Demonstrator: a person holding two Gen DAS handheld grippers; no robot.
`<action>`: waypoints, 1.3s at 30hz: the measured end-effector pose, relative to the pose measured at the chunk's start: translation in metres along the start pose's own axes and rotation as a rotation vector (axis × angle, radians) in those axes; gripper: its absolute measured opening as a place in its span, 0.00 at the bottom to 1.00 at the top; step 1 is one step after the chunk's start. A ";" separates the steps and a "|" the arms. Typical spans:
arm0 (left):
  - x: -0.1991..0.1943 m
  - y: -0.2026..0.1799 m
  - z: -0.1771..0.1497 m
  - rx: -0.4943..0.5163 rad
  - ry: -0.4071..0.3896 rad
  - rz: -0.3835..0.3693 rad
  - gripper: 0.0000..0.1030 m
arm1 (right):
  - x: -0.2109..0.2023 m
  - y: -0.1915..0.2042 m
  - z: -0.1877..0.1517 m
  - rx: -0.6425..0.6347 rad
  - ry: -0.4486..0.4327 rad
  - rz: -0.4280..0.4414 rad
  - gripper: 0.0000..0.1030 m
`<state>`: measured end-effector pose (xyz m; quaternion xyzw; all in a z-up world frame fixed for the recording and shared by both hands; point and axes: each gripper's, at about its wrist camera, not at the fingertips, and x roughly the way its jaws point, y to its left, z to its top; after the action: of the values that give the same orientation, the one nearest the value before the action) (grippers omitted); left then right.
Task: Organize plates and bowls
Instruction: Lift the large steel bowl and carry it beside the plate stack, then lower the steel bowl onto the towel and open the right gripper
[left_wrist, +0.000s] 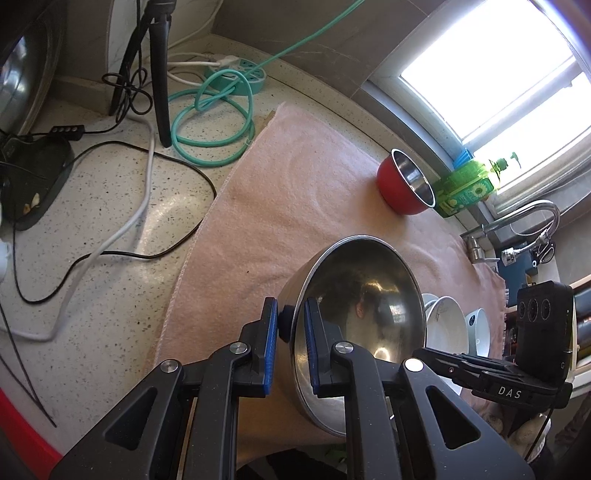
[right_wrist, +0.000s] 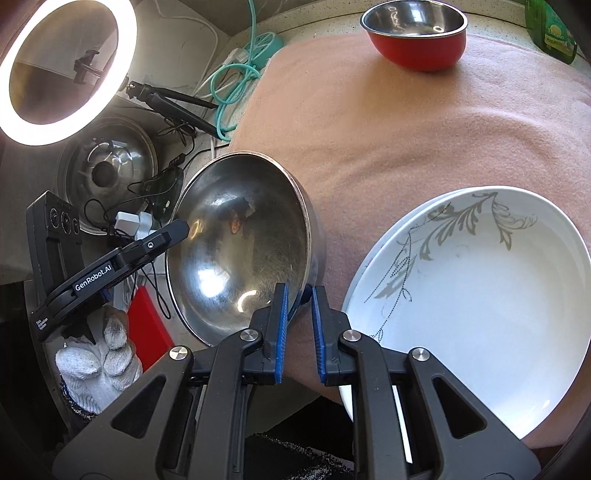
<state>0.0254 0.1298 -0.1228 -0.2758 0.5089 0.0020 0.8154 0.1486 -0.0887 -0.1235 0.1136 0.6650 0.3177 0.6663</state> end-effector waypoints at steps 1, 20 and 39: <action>0.000 0.001 -0.001 -0.002 0.001 0.002 0.12 | 0.001 0.001 -0.001 -0.003 0.003 0.000 0.13; 0.004 0.016 -0.009 -0.031 0.022 0.025 0.12 | 0.013 0.006 -0.008 -0.019 0.035 0.013 0.14; 0.006 0.015 -0.005 -0.034 0.025 0.033 0.20 | -0.001 0.012 -0.006 -0.064 -0.021 -0.011 0.53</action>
<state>0.0202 0.1385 -0.1356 -0.2813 0.5234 0.0210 0.8040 0.1397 -0.0814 -0.1168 0.0919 0.6482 0.3340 0.6781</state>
